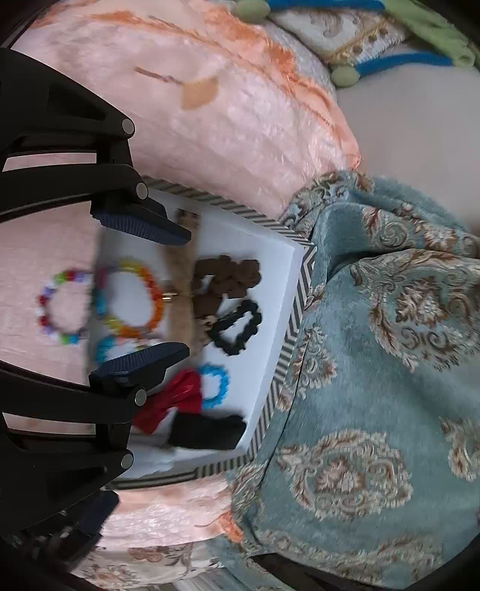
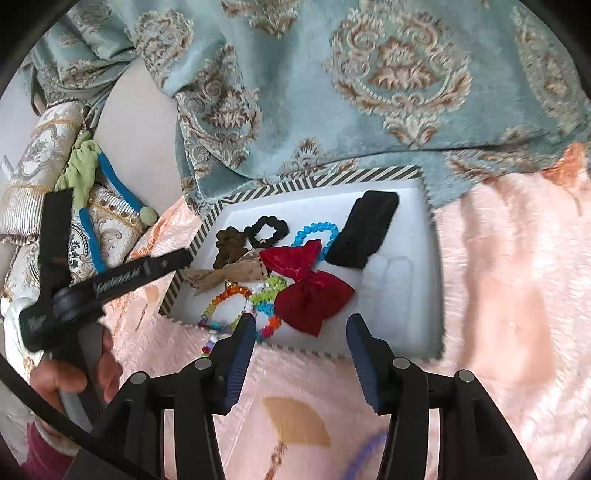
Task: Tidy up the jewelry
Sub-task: 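Withdraw both tools toward the multicolor bead bracelet and purple bead bracelet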
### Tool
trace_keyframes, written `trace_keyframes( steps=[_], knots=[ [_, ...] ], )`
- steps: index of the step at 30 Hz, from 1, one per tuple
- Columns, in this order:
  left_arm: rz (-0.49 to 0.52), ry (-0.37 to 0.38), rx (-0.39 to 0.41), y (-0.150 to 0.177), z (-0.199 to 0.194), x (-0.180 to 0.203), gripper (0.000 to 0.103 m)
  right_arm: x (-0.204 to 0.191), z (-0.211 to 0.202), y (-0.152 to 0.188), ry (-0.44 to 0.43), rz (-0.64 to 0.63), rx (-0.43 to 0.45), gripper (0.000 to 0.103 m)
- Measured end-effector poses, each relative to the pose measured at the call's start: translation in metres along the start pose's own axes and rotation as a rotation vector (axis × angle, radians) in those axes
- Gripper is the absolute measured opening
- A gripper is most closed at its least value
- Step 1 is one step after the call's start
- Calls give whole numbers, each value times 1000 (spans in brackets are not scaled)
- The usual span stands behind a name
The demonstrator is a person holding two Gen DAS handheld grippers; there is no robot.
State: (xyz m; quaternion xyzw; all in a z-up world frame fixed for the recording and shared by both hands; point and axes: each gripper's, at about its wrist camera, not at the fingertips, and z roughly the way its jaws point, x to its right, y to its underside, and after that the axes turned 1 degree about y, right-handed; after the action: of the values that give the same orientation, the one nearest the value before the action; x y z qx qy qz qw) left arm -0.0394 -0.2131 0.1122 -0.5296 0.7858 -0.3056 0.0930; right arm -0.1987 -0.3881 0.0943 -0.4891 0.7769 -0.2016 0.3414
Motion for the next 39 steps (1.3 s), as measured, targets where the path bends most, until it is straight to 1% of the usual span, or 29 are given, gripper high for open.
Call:
trace_keyframes(
  steps=[1, 3, 4, 8, 12, 14, 17, 22, 28, 33, 39],
  knots=[
    [1, -5, 7, 5, -6, 2, 55, -1, -7, 3, 8, 2, 8, 51],
    [1, -3, 26, 17, -23, 6, 55, -3, -16, 8, 16, 3, 23, 58],
    [1, -4, 34, 21, -27, 8, 55, -4, -19, 9, 26, 1, 26, 59],
    [12, -23, 68, 37, -51, 16, 55, -7, -34, 9, 59, -12, 43, 59],
    [18, -22, 83, 50, -68, 22, 55, -10, -43, 12, 74, -38, 44, 59],
    [10, -5, 82, 56, -74, 23, 55, -14, -44, 14, 86, -65, 44, 59],
    [0, 6, 76, 61, -77, 25, 55, -14, -44, 16, 101, -78, 43, 59],
    [15, 5, 58, 72, -82, 33, 55, -9, -49, 20, 103, -73, 60, 59],
    [0, 6, 44, 80, -89, 36, 55, -2, -50, 25, 83, -52, 57, 59],
    [-7, -19, 51, 84, -93, 32, 55, -1, -51, 30, 91, -55, 57, 59],
    [-21, -48, 46, 87, -90, 28, 55, 2, -51, 34, 75, -46, 53, 59]
  ],
)
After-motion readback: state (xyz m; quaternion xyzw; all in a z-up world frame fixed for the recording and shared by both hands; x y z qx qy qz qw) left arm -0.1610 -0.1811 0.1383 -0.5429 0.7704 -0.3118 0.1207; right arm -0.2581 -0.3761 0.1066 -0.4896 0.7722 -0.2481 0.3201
